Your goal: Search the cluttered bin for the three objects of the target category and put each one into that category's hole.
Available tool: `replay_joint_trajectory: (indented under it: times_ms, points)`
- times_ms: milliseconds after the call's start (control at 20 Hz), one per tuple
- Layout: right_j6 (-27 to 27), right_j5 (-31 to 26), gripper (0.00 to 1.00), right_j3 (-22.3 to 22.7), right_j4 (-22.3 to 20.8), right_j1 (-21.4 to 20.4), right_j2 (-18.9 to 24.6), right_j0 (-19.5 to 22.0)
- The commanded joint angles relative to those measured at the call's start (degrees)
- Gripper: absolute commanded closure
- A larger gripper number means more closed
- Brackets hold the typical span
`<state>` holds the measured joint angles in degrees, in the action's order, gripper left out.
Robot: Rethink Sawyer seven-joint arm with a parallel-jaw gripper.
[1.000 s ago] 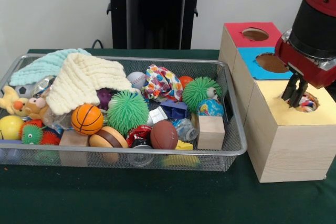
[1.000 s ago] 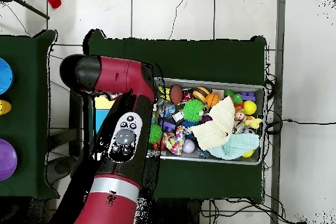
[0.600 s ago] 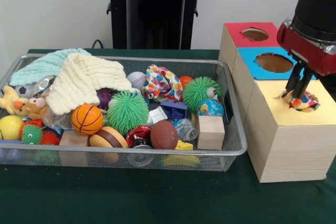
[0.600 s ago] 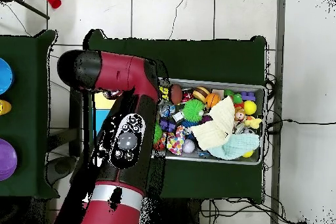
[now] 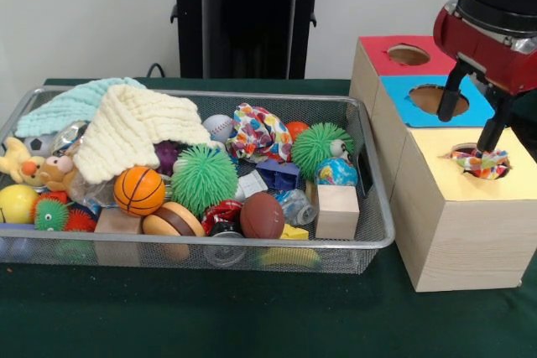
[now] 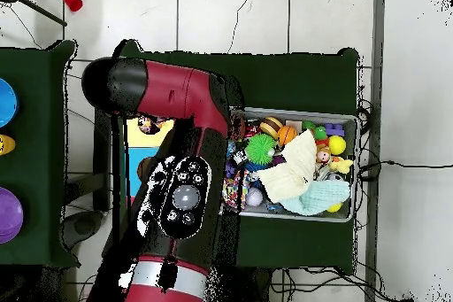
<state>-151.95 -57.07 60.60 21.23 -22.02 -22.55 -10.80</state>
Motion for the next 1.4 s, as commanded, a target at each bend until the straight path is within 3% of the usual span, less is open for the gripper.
replay_joint_trajectory:
  times_ms: [50,200,400,850,1400]
  points:
    - [-4.9,-2.2,0.00,2.8,-2.4,-0.5,2.1,1.2]
    - [-5.5,-4.2,0.00,2.5,-2.1,-0.7,2.2,1.4]
    - [-1.4,-7.0,0.00,1.5,-4.4,-1.6,1.4,2.9]
    - [0.8,-13.5,0.00,6.1,-11.5,-3.0,-2.2,3.4]
    - [-1.0,-7.7,0.00,13.5,-15.3,-2.5,-2.1,4.6]
